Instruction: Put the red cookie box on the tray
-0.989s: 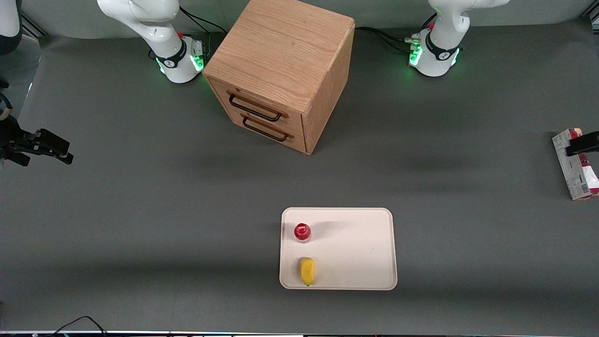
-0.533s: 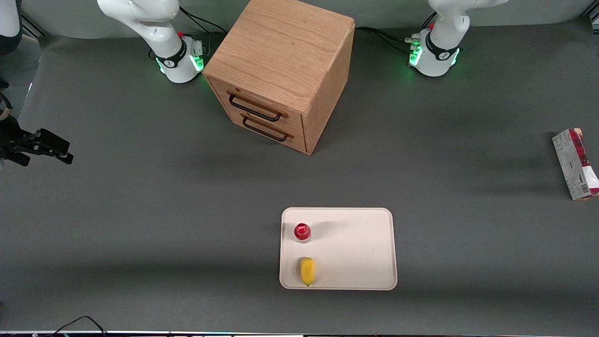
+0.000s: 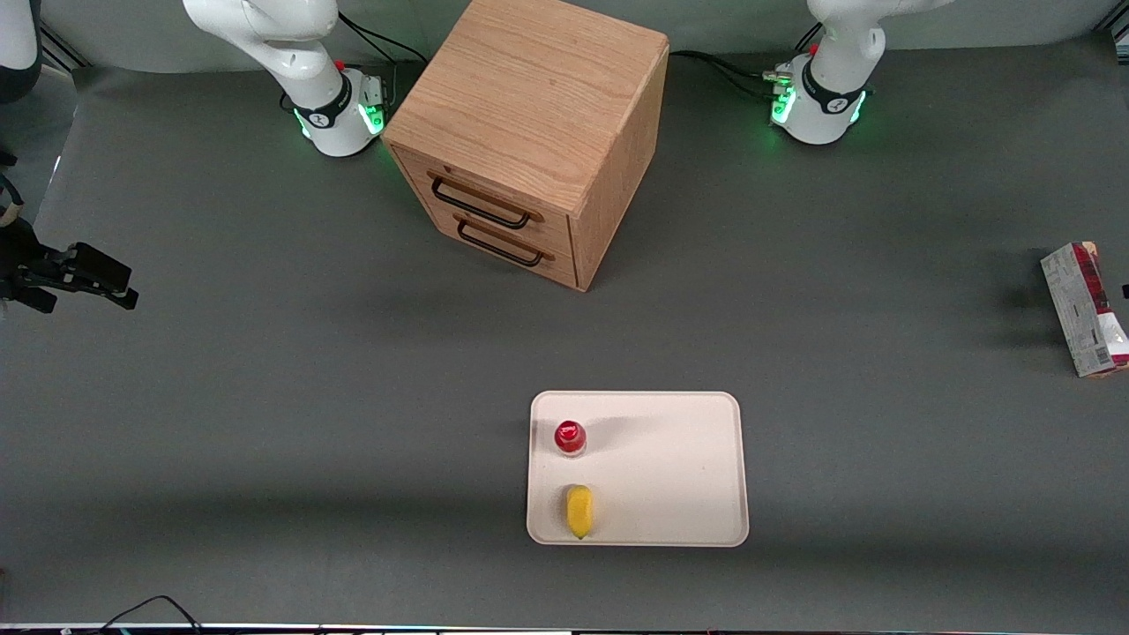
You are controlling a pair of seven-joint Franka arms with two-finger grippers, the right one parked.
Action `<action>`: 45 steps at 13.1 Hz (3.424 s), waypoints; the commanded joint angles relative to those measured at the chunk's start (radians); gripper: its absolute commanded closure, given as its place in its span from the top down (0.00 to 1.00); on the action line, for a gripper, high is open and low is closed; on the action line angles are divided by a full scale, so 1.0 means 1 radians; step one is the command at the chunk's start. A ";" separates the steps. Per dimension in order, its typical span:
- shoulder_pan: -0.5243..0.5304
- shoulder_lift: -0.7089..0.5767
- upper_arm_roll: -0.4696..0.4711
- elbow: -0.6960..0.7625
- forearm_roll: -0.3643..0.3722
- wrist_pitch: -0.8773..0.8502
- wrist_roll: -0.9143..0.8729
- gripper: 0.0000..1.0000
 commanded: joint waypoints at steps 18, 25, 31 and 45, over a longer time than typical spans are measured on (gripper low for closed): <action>-0.024 0.141 0.025 -0.055 -0.236 0.178 0.194 0.00; -0.064 0.061 -0.238 0.337 0.009 -0.199 -0.357 0.00; -0.126 0.167 -0.586 0.557 0.225 -0.291 -0.862 0.00; -0.462 0.606 -0.637 0.831 0.287 -0.014 -1.159 0.00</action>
